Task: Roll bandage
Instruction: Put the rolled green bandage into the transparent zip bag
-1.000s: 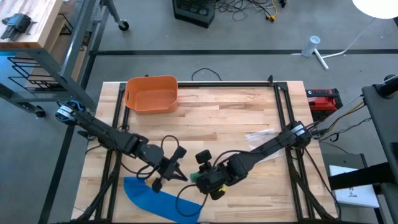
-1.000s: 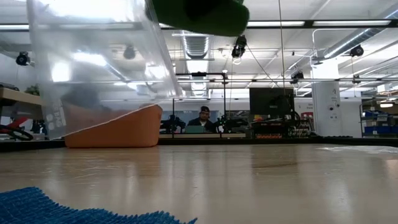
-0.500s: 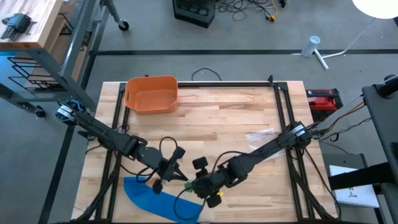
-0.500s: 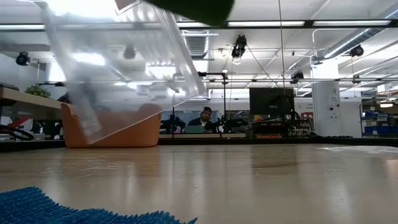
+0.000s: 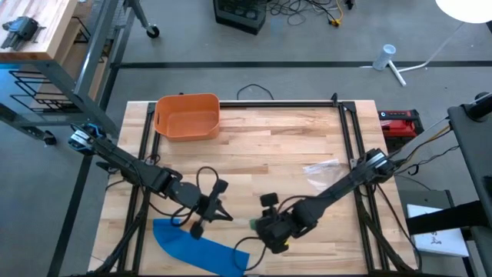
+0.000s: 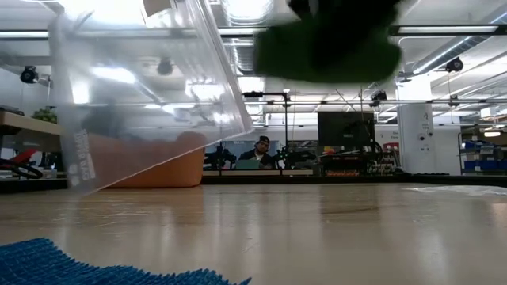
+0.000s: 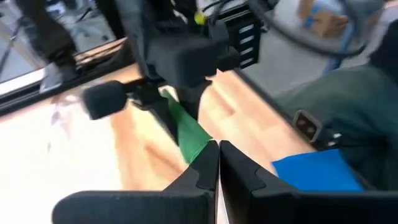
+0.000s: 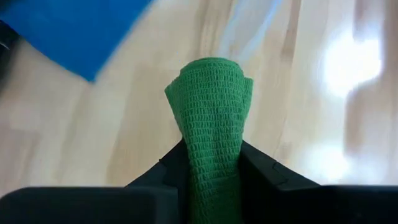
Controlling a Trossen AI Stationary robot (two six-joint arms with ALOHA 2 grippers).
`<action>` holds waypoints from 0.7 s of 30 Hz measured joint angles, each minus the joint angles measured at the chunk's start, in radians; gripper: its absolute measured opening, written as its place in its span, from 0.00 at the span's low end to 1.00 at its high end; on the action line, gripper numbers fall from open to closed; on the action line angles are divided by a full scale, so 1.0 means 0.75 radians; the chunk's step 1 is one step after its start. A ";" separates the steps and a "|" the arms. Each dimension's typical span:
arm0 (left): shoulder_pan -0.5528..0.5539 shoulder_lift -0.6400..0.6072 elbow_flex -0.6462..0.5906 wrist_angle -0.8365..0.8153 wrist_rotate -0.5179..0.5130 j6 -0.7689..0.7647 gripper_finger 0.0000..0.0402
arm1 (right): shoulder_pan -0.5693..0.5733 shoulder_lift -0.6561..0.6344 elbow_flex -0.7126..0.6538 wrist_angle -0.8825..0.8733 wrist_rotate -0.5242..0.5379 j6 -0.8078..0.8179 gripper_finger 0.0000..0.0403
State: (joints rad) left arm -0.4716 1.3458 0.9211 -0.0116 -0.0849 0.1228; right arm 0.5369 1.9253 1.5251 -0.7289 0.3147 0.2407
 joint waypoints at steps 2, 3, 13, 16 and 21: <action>0.000 -0.002 0.000 -0.022 -0.049 -0.007 0.00 | 0.002 -0.036 -0.157 0.111 0.000 0.076 0.24; 0.000 -0.002 0.000 -0.024 -0.074 -0.007 0.00 | 0.002 -0.052 -0.233 0.171 0.002 0.117 0.24; 0.021 -0.006 0.000 -0.021 -0.294 -0.005 0.00 | -0.060 -0.076 -0.552 0.462 0.070 0.258 0.36; 0.036 -0.008 0.001 -0.001 -0.307 -0.003 0.00 | -0.059 -0.093 -0.495 0.419 0.063 0.215 0.44; 0.036 -0.008 0.001 0.018 -0.306 0.052 0.00 | -0.035 -0.183 -0.437 0.371 0.066 0.202 0.59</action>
State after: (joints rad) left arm -0.4442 1.3399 0.9215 0.0019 -0.3141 0.1616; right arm 0.5104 1.7883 1.1973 -0.4508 0.3645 0.3924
